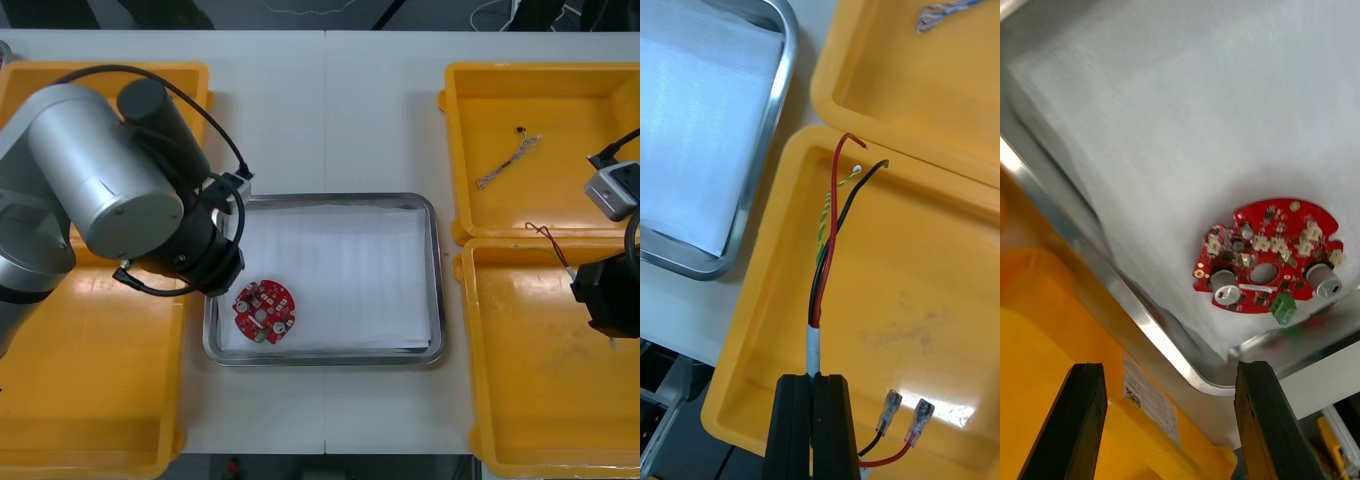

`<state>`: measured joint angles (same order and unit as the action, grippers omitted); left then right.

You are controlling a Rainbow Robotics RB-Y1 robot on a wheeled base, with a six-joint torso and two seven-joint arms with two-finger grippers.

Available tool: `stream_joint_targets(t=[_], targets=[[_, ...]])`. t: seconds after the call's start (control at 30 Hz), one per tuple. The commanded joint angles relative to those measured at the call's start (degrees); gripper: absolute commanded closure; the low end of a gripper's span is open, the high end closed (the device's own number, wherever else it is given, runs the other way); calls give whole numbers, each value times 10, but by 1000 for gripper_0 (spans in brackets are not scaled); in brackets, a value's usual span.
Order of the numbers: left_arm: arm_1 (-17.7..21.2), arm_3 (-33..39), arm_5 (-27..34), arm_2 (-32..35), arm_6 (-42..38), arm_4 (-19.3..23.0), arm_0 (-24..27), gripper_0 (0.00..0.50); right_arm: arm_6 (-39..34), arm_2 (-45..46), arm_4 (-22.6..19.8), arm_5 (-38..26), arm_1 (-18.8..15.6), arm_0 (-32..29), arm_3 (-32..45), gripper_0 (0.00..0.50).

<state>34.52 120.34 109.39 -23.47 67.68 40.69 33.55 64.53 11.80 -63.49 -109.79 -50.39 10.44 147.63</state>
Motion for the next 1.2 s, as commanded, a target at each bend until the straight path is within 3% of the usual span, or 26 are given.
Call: stream_joint_targets(t=[0.03, 0.37, 0.6, 0.67, 0.87, 1.2], targets=[[-12, 20, 6, 62, -60, 9, 22, 0, 17, -70, -2, -2, -27, 66, 16, 500], [3, -30, 6, 154, -62, -13, 33, 0, 18, -268, 41, -2, -14, 231, 12, 500], [20, -113, 6, 190, -29, -25, 69, 0, 26, -383, 73, -2, 53, 326, -35, 500], [22, -133, 6, 202, -9, -25, 78, 0, 43, -406, 89, -2, 71, 339, -49, 500], [44, -205, -6, 227, 89, -24, 102, 0, 184, -466, 160, -2, 126, 361, -97, 500], [71, -274, -80, 236, 278, -15, 104, 0, 320, -545, 232, 46, 144, 357, -146, 500]])
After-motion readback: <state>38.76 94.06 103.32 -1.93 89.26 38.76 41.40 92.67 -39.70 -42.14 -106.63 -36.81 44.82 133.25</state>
